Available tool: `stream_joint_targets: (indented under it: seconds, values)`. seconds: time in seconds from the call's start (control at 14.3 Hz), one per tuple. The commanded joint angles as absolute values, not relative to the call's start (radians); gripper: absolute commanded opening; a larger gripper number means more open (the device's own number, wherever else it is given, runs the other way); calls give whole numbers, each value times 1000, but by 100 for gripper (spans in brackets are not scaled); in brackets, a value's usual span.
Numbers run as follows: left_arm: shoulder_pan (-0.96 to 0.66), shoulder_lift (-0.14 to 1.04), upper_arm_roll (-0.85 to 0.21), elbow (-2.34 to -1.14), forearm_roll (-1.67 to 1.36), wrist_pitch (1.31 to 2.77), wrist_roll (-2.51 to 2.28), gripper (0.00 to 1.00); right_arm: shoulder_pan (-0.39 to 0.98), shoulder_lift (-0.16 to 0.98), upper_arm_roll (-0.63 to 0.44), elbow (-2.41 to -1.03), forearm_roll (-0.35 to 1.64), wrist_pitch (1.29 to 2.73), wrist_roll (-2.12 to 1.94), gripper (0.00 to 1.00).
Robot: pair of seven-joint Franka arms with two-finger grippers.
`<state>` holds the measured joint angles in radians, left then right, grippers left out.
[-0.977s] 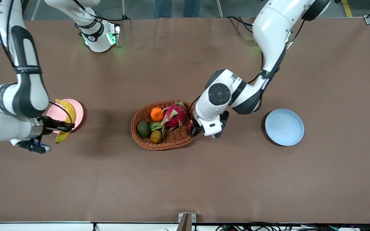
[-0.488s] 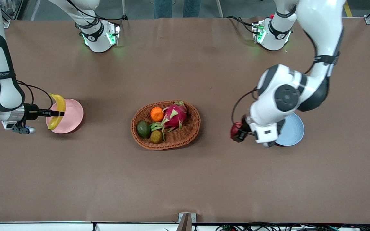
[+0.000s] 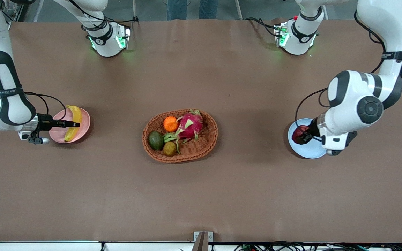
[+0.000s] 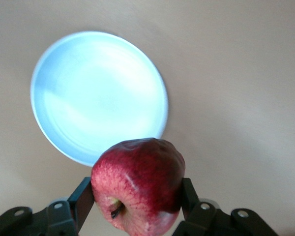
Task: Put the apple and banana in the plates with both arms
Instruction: 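Lower the banana onto the pink plate while the left gripper lowers the apple, then open both grippers and withdraw them from the plates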
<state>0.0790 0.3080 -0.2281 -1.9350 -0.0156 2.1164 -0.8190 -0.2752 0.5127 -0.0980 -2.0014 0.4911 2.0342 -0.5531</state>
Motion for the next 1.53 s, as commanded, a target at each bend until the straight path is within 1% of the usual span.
stream_joint_targets:
  seconds: [0.0,0.07,0.14,0.21,0.42,0.56,0.63,0.7,0.77,0.84,0.91,0.98,1.05,1.19,1.26,1.4,1.47]
  values:
    - [124,270,-236,-2064,9,2228,-747,30,-288,511,-83,-2002,518,2046,-575,20]
    - [138,278,-236,-2094,17,2284,-732,31,-285,511,-83,-1993,518,2046,-575,59]
    - [147,287,-236,-2123,29,2333,-721,31,-284,511,-83,-1988,518,2046,-574,100]
    - [159,299,-236,-2146,37,2371,-715,32,-281,511,-81,-1976,518,2040,-574,100]
    - [179,314,-236,-2171,46,2408,-713,33,-256,502,-83,-1941,517,2026,-563,100]
    - [179,328,-236,-2174,46,2418,-713,39,-226,485,-84,-1902,503,2025,-508,100]
    - [181,331,-238,-2175,46,2418,-713,45,-197,476,-87,-1881,482,2025,-458,100]
    - [189,333,-236,-2180,46,2419,-713,47,-169,462,-87,-1858,436,2025,-401,100]
    - [190,331,-238,-2181,46,2418,-713,54,-146,448,-87,-1829,376,2025,-320,100]
    - [190,330,-238,-2181,46,2418,-713,71,-114,434,-86,-1800,307,2010,-229,100]
    - [190,327,-238,-2180,46,2418,-713,84,-89,423,-86,-1771,248,1990,-168,100]
    - [190,321,-238,-2178,46,2413,-709,93,-72,416,-86,-1731,198,1958,-106,100]
    - [190,313,-239,-2175,46,2405,-698,98,-57,411,-86,-1685,168,1912,-60,100]
    - [189,278,-241,-2165,46,2385,-657,99,-23,408,-86,-1570,83,1780,32,100]
    - [190,259,-242,-2148,46,2349,-632,99,-11,400,-84,-1515,45,1708,67,100]
    - [190,236,-242,-2074,46,2204,-522,99,9,374,-83,-1427,17,1577,92,100]
    - [190,232,-242,-2015,46,2107,-449,99,9,367,-83,-1395,17,1530,92,100]
